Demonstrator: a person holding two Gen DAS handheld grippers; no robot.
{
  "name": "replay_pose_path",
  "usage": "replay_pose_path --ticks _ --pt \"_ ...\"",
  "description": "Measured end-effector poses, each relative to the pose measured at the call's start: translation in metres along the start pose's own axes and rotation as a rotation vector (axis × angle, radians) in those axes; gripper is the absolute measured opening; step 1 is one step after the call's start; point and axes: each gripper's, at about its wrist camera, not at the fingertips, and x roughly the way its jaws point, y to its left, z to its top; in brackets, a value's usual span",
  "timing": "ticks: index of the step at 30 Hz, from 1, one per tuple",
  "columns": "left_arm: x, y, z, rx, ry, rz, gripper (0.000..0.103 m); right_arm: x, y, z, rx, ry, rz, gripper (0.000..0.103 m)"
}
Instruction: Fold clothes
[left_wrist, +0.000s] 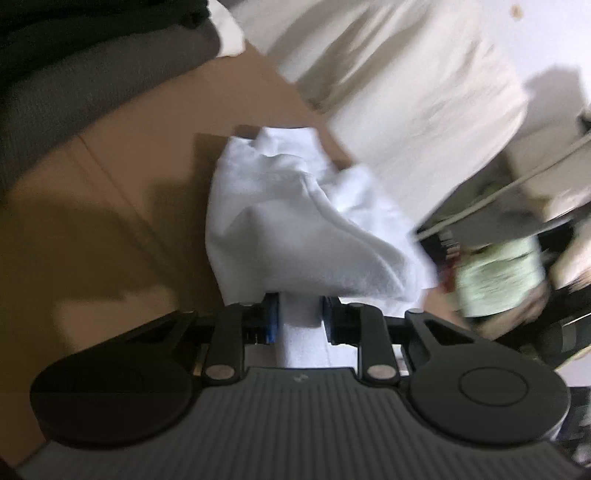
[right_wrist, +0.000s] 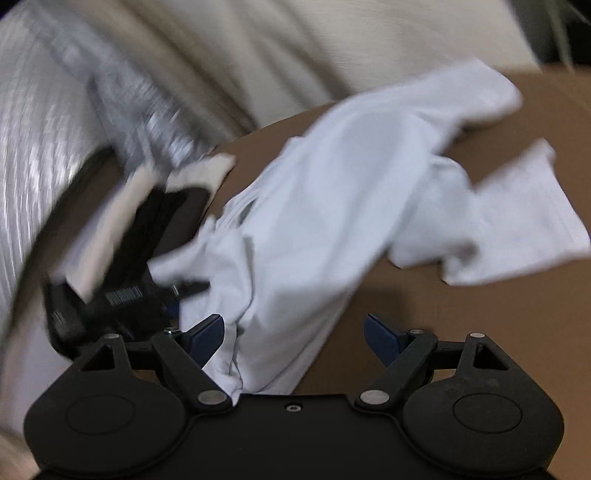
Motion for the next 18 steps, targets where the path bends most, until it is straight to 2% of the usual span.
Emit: replay_pose_path --ticks 2,3,6,9,11,14,17,18 --pt "-0.007 -0.005 -0.001 -0.015 0.002 -0.045 0.022 0.003 0.014 0.004 -0.062 0.001 -0.018 0.087" --pt "-0.008 -0.008 -0.002 0.003 -0.005 -0.022 0.022 0.003 0.017 0.006 -0.051 0.001 -0.013 0.087" --pt "-0.017 -0.021 -0.008 0.036 0.007 -0.085 0.022 0.001 0.021 0.012 0.015 -0.004 0.027 0.087" --pt "-0.033 -0.047 -0.019 0.109 0.056 -0.188 0.004 -0.008 0.020 0.013 0.077 -0.043 0.082 0.087" --pt "-0.039 -0.065 -0.029 0.117 0.125 -0.233 0.004 -0.018 0.017 0.016 0.116 -0.069 0.107 0.087" --pt "-0.027 -0.070 -0.038 0.110 0.184 -0.161 0.004 -0.039 0.009 0.024 0.123 -0.119 0.095 0.087" --pt "-0.016 -0.068 -0.040 0.237 0.141 0.023 0.004 -0.047 0.004 0.031 0.083 -0.143 0.033 0.087" --pt "-0.015 -0.069 -0.040 0.281 0.124 0.064 0.004 -0.044 0.003 0.033 0.083 -0.138 0.024 0.087"
